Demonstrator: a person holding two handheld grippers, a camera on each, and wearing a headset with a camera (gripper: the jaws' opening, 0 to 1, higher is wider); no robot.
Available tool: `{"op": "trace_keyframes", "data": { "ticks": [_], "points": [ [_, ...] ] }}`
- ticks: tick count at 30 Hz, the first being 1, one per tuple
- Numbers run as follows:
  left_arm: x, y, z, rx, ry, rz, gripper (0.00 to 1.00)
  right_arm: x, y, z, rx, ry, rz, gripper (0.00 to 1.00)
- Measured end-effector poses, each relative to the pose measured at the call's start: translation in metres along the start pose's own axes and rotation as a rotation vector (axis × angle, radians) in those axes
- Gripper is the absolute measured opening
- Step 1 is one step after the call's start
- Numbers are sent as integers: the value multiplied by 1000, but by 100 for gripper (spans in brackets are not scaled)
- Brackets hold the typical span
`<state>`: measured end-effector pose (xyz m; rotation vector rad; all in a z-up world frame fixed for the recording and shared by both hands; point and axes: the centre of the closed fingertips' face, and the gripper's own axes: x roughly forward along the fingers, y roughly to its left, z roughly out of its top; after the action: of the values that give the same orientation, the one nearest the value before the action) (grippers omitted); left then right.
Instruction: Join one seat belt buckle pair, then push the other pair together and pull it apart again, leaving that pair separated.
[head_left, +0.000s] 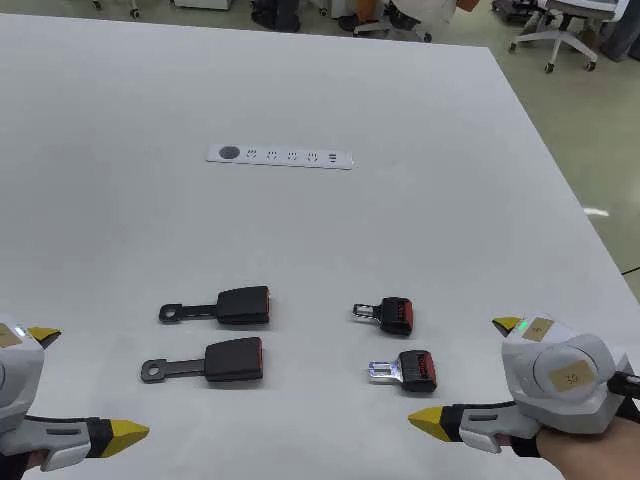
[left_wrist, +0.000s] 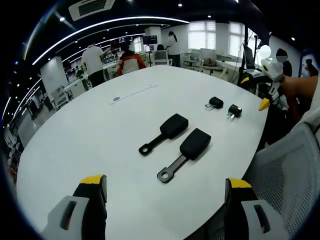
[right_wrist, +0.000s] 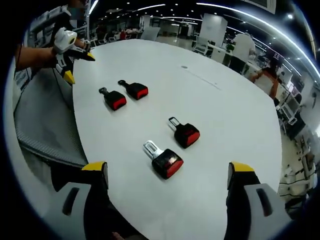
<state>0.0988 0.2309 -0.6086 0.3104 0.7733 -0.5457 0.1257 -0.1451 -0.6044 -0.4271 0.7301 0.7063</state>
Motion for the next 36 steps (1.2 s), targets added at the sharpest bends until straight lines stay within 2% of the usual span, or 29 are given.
{"op": "trace_keyframes", "data": {
  "ticks": [8, 12, 19, 22, 27, 36],
  "points": [
    [1, 0, -5, -11, 21, -7, 100, 0, 1, -1, -14, 9, 0, 98],
    [0, -3, -3, 3, 27, -19, 100, 1, 1, -3, -17, 10, -1, 98],
    [2, 6, 0, 7, 39, -20, 100, 0, 5, -1, -33, 10, -2, 98],
    [4, 1, 6, 17, 37, -29, 100, 0, 2, -2, -25, 10, -4, 98],
    [6, -7, 9, 33, 40, -43, 100, -1, 2, -1, -43, -1, 0, 97],
    [6, -6, 7, 37, 38, -43, 100, -1, 3, 5, -70, -9, 9, 96]
  ]
}}
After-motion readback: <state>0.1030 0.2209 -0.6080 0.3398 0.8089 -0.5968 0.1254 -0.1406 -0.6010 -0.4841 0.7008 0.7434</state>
